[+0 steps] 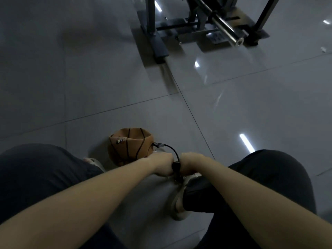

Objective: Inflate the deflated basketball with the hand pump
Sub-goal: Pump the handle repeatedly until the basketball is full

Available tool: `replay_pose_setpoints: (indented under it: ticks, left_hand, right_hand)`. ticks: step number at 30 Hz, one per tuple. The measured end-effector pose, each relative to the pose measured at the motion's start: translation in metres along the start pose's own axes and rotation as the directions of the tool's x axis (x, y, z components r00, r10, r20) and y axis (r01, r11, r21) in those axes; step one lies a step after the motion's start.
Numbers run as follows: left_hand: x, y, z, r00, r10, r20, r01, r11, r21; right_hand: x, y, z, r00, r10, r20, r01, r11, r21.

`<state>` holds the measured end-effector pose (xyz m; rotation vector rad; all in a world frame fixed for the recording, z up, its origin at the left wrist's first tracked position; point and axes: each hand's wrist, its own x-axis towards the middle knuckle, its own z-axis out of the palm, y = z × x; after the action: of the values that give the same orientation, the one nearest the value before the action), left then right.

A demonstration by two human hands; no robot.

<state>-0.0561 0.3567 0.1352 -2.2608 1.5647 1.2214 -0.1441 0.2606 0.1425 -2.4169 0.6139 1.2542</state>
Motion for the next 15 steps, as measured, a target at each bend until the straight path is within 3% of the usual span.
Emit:
replay_pose_setpoints:
  ticks: [4,8,12,15]
  left_hand:
    - [-0.022,0.011,-0.074,0.995,0.056,-0.08,-0.063,0.994,-0.085]
    - [-0.042,0.02,-0.142,0.989,0.077,-0.123,-0.091,0.99,-0.111]
    - [-0.022,0.012,-0.11,0.998,0.005,-0.055,-0.004,1.0,0.024]
    - [0.003,0.0,-0.055,0.993,-0.036,-0.116,0.051,0.99,0.131]
  right_hand:
    - [-0.043,0.013,-0.074,1.0,0.022,-0.004,-0.021,0.989,0.149]
    - [-0.072,0.018,-0.129,0.994,0.03,-0.107,-0.006,0.976,0.218]
    - [-0.052,0.004,-0.098,0.994,0.031,-0.103,-0.017,0.991,0.136]
    - [-0.01,0.0,-0.051,0.993,0.007,-0.12,-0.004,1.0,0.028]
